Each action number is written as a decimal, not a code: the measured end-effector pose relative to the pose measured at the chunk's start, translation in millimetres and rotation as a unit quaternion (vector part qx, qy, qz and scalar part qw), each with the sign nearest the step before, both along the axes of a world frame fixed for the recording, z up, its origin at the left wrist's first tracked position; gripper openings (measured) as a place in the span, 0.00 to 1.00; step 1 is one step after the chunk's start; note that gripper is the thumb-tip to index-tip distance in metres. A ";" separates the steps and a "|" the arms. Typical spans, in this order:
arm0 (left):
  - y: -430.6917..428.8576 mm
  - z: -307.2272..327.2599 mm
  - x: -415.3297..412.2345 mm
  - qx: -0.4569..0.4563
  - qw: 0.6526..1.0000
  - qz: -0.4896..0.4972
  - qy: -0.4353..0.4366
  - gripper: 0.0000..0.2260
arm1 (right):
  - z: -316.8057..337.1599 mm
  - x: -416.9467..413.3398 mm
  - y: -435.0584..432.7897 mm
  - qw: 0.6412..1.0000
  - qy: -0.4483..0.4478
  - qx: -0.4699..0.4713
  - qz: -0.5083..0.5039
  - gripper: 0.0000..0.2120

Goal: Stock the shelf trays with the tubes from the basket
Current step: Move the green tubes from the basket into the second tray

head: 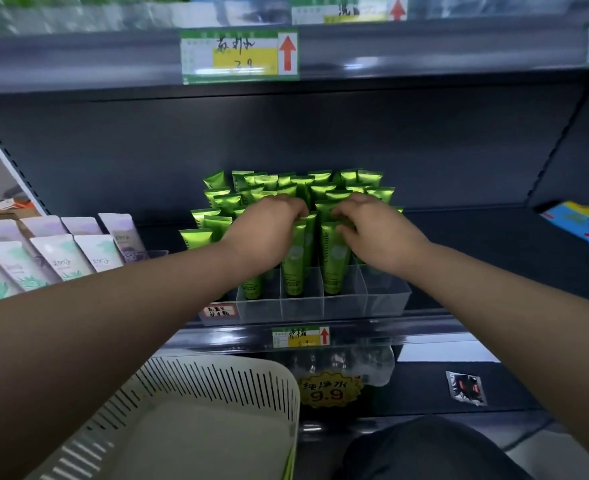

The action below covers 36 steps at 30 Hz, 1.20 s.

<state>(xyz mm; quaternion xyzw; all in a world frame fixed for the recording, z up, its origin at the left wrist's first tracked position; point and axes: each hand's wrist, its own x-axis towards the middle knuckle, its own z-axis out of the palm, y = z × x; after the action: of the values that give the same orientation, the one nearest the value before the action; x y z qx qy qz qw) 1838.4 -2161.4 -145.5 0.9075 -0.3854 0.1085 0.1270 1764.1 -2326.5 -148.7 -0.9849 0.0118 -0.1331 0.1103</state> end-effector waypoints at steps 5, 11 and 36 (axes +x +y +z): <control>7.9 8.7 -12.0 0.037 0.999 0.002 -0.012 0.21 | 10.0 -10.6 8.4 1.000 -0.009 -0.029 -0.006 0.20; 23.1 22.8 -29.9 0.086 0.995 0.012 -0.040 0.27 | 27.3 -28.2 28.9 0.996 0.024 -0.081 -0.026 0.32; 144.7 -44.4 -120.1 0.057 0.997 0.057 0.018 0.34 | -26.3 -84.8 161.1 0.985 0.100 -0.108 0.091 0.39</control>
<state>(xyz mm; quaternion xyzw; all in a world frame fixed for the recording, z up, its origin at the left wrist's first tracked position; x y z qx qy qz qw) 1718.3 -2016.7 -189.8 0.9356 -0.3360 0.0777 0.0757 1679.4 -2165.4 -175.0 -0.9963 -0.0816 -0.0235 0.0131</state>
